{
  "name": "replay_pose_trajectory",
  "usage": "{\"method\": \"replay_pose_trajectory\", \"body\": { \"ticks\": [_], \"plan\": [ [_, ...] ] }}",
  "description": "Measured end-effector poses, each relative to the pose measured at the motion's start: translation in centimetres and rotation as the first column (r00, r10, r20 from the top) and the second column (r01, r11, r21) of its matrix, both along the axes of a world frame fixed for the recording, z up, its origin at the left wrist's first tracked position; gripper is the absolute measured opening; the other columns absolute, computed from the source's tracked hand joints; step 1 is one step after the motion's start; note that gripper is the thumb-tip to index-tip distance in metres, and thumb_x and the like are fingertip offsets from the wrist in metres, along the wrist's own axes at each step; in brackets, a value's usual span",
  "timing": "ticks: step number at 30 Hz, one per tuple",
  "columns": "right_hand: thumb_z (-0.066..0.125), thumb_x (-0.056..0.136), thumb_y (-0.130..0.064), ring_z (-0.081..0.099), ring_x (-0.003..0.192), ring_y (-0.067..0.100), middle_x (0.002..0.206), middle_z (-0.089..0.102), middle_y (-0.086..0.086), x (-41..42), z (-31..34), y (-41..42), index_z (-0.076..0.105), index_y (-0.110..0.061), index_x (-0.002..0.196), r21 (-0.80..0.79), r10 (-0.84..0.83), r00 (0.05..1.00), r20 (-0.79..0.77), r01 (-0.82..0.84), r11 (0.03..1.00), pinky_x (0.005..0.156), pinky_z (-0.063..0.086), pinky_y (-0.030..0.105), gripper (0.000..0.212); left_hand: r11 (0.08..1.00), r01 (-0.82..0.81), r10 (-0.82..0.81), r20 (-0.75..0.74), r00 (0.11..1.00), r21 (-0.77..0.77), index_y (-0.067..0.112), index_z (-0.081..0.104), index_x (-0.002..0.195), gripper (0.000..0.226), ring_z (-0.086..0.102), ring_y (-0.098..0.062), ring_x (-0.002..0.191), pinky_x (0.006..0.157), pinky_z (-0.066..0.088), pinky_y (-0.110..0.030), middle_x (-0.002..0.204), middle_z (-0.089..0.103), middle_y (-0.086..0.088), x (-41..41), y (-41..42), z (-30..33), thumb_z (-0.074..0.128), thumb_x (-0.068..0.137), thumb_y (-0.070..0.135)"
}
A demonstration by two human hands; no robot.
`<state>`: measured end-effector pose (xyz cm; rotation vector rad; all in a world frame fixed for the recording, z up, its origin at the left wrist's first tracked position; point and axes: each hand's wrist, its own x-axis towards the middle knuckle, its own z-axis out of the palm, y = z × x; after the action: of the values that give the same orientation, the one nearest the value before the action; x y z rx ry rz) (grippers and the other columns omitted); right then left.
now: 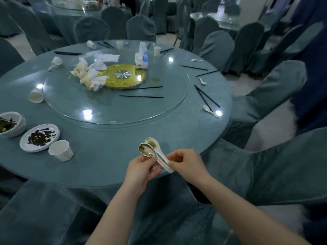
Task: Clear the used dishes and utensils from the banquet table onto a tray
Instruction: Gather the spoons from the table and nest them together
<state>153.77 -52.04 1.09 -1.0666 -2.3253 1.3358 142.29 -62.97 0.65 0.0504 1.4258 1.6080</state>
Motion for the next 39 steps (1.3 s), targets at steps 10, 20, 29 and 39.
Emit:
{"method": "replay_pose_trajectory", "body": {
  "ticks": [10, 20, 29, 39],
  "plan": [
    [0.064, 0.084, -0.003, 0.067, 0.092, -0.002, 0.097, 0.075, -0.009, 4.0, -0.5, 10.8, 0.076, -0.022, 0.102, -0.108, 0.272, 0.961, -0.053, -0.277, 0.955, 0.089, 0.053, 0.023, 0.029, 0.995, -0.082, 0.079, -0.050, 0.996, -0.060, 0.002, 0.063, 0.094, 0.007, 0.071, -0.013, 0.065, 0.057, 0.055, -0.019, 0.080, 0.074, -0.010, 4.7, 9.5, 0.0, 0.057, 0.093, 0.007],
    [0.068, 0.083, -0.007, 0.065, 0.080, -0.003, 0.087, 0.073, -0.006, 6.1, -0.4, 18.8, 0.076, -0.014, 0.095, -0.089, 0.303, 0.951, -0.069, -0.308, 0.947, 0.080, 0.049, 0.012, 0.016, 0.979, -0.197, 0.196, -0.026, 0.980, -0.047, 0.007, 0.060, 0.096, 0.009, 0.072, -0.011, 0.068, 0.053, 0.054, -0.018, 0.081, 0.076, -0.004, 7.3, 15.2, 1.0, 0.052, 0.097, 0.012],
    [0.068, 0.083, -0.009, 0.066, 0.081, 0.002, 0.090, 0.074, -0.003, 7.4, -2.9, 24.8, 0.076, -0.016, 0.092, -0.025, 0.100, 0.995, 0.001, -0.100, 0.995, 0.080, 0.049, 0.013, 0.013, 0.973, -0.229, 0.225, -0.090, 0.970, -0.032, 0.009, 0.059, 0.096, 0.009, 0.071, -0.012, 0.066, 0.050, 0.053, -0.019, 0.082, 0.076, -0.004, 5.1, 17.0, 0.2, 0.051, 0.097, 0.012],
    [0.068, 0.082, -0.014, 0.060, 0.079, 0.007, 0.093, 0.074, -0.001, 5.6, -9.6, 41.5, 0.074, -0.018, 0.092, 0.090, -0.057, 0.973, 0.223, 0.038, 0.995, 0.074, 0.040, 0.018, 0.012, 0.895, -0.422, 0.416, -0.072, 0.907, -0.145, 0.012, 0.061, 0.095, 0.010, 0.072, -0.011, 0.067, 0.064, 0.049, -0.026, 0.087, 0.076, -0.003, 5.3, 21.9, -3.6, 0.052, 0.097, 0.016]
  ]
}}
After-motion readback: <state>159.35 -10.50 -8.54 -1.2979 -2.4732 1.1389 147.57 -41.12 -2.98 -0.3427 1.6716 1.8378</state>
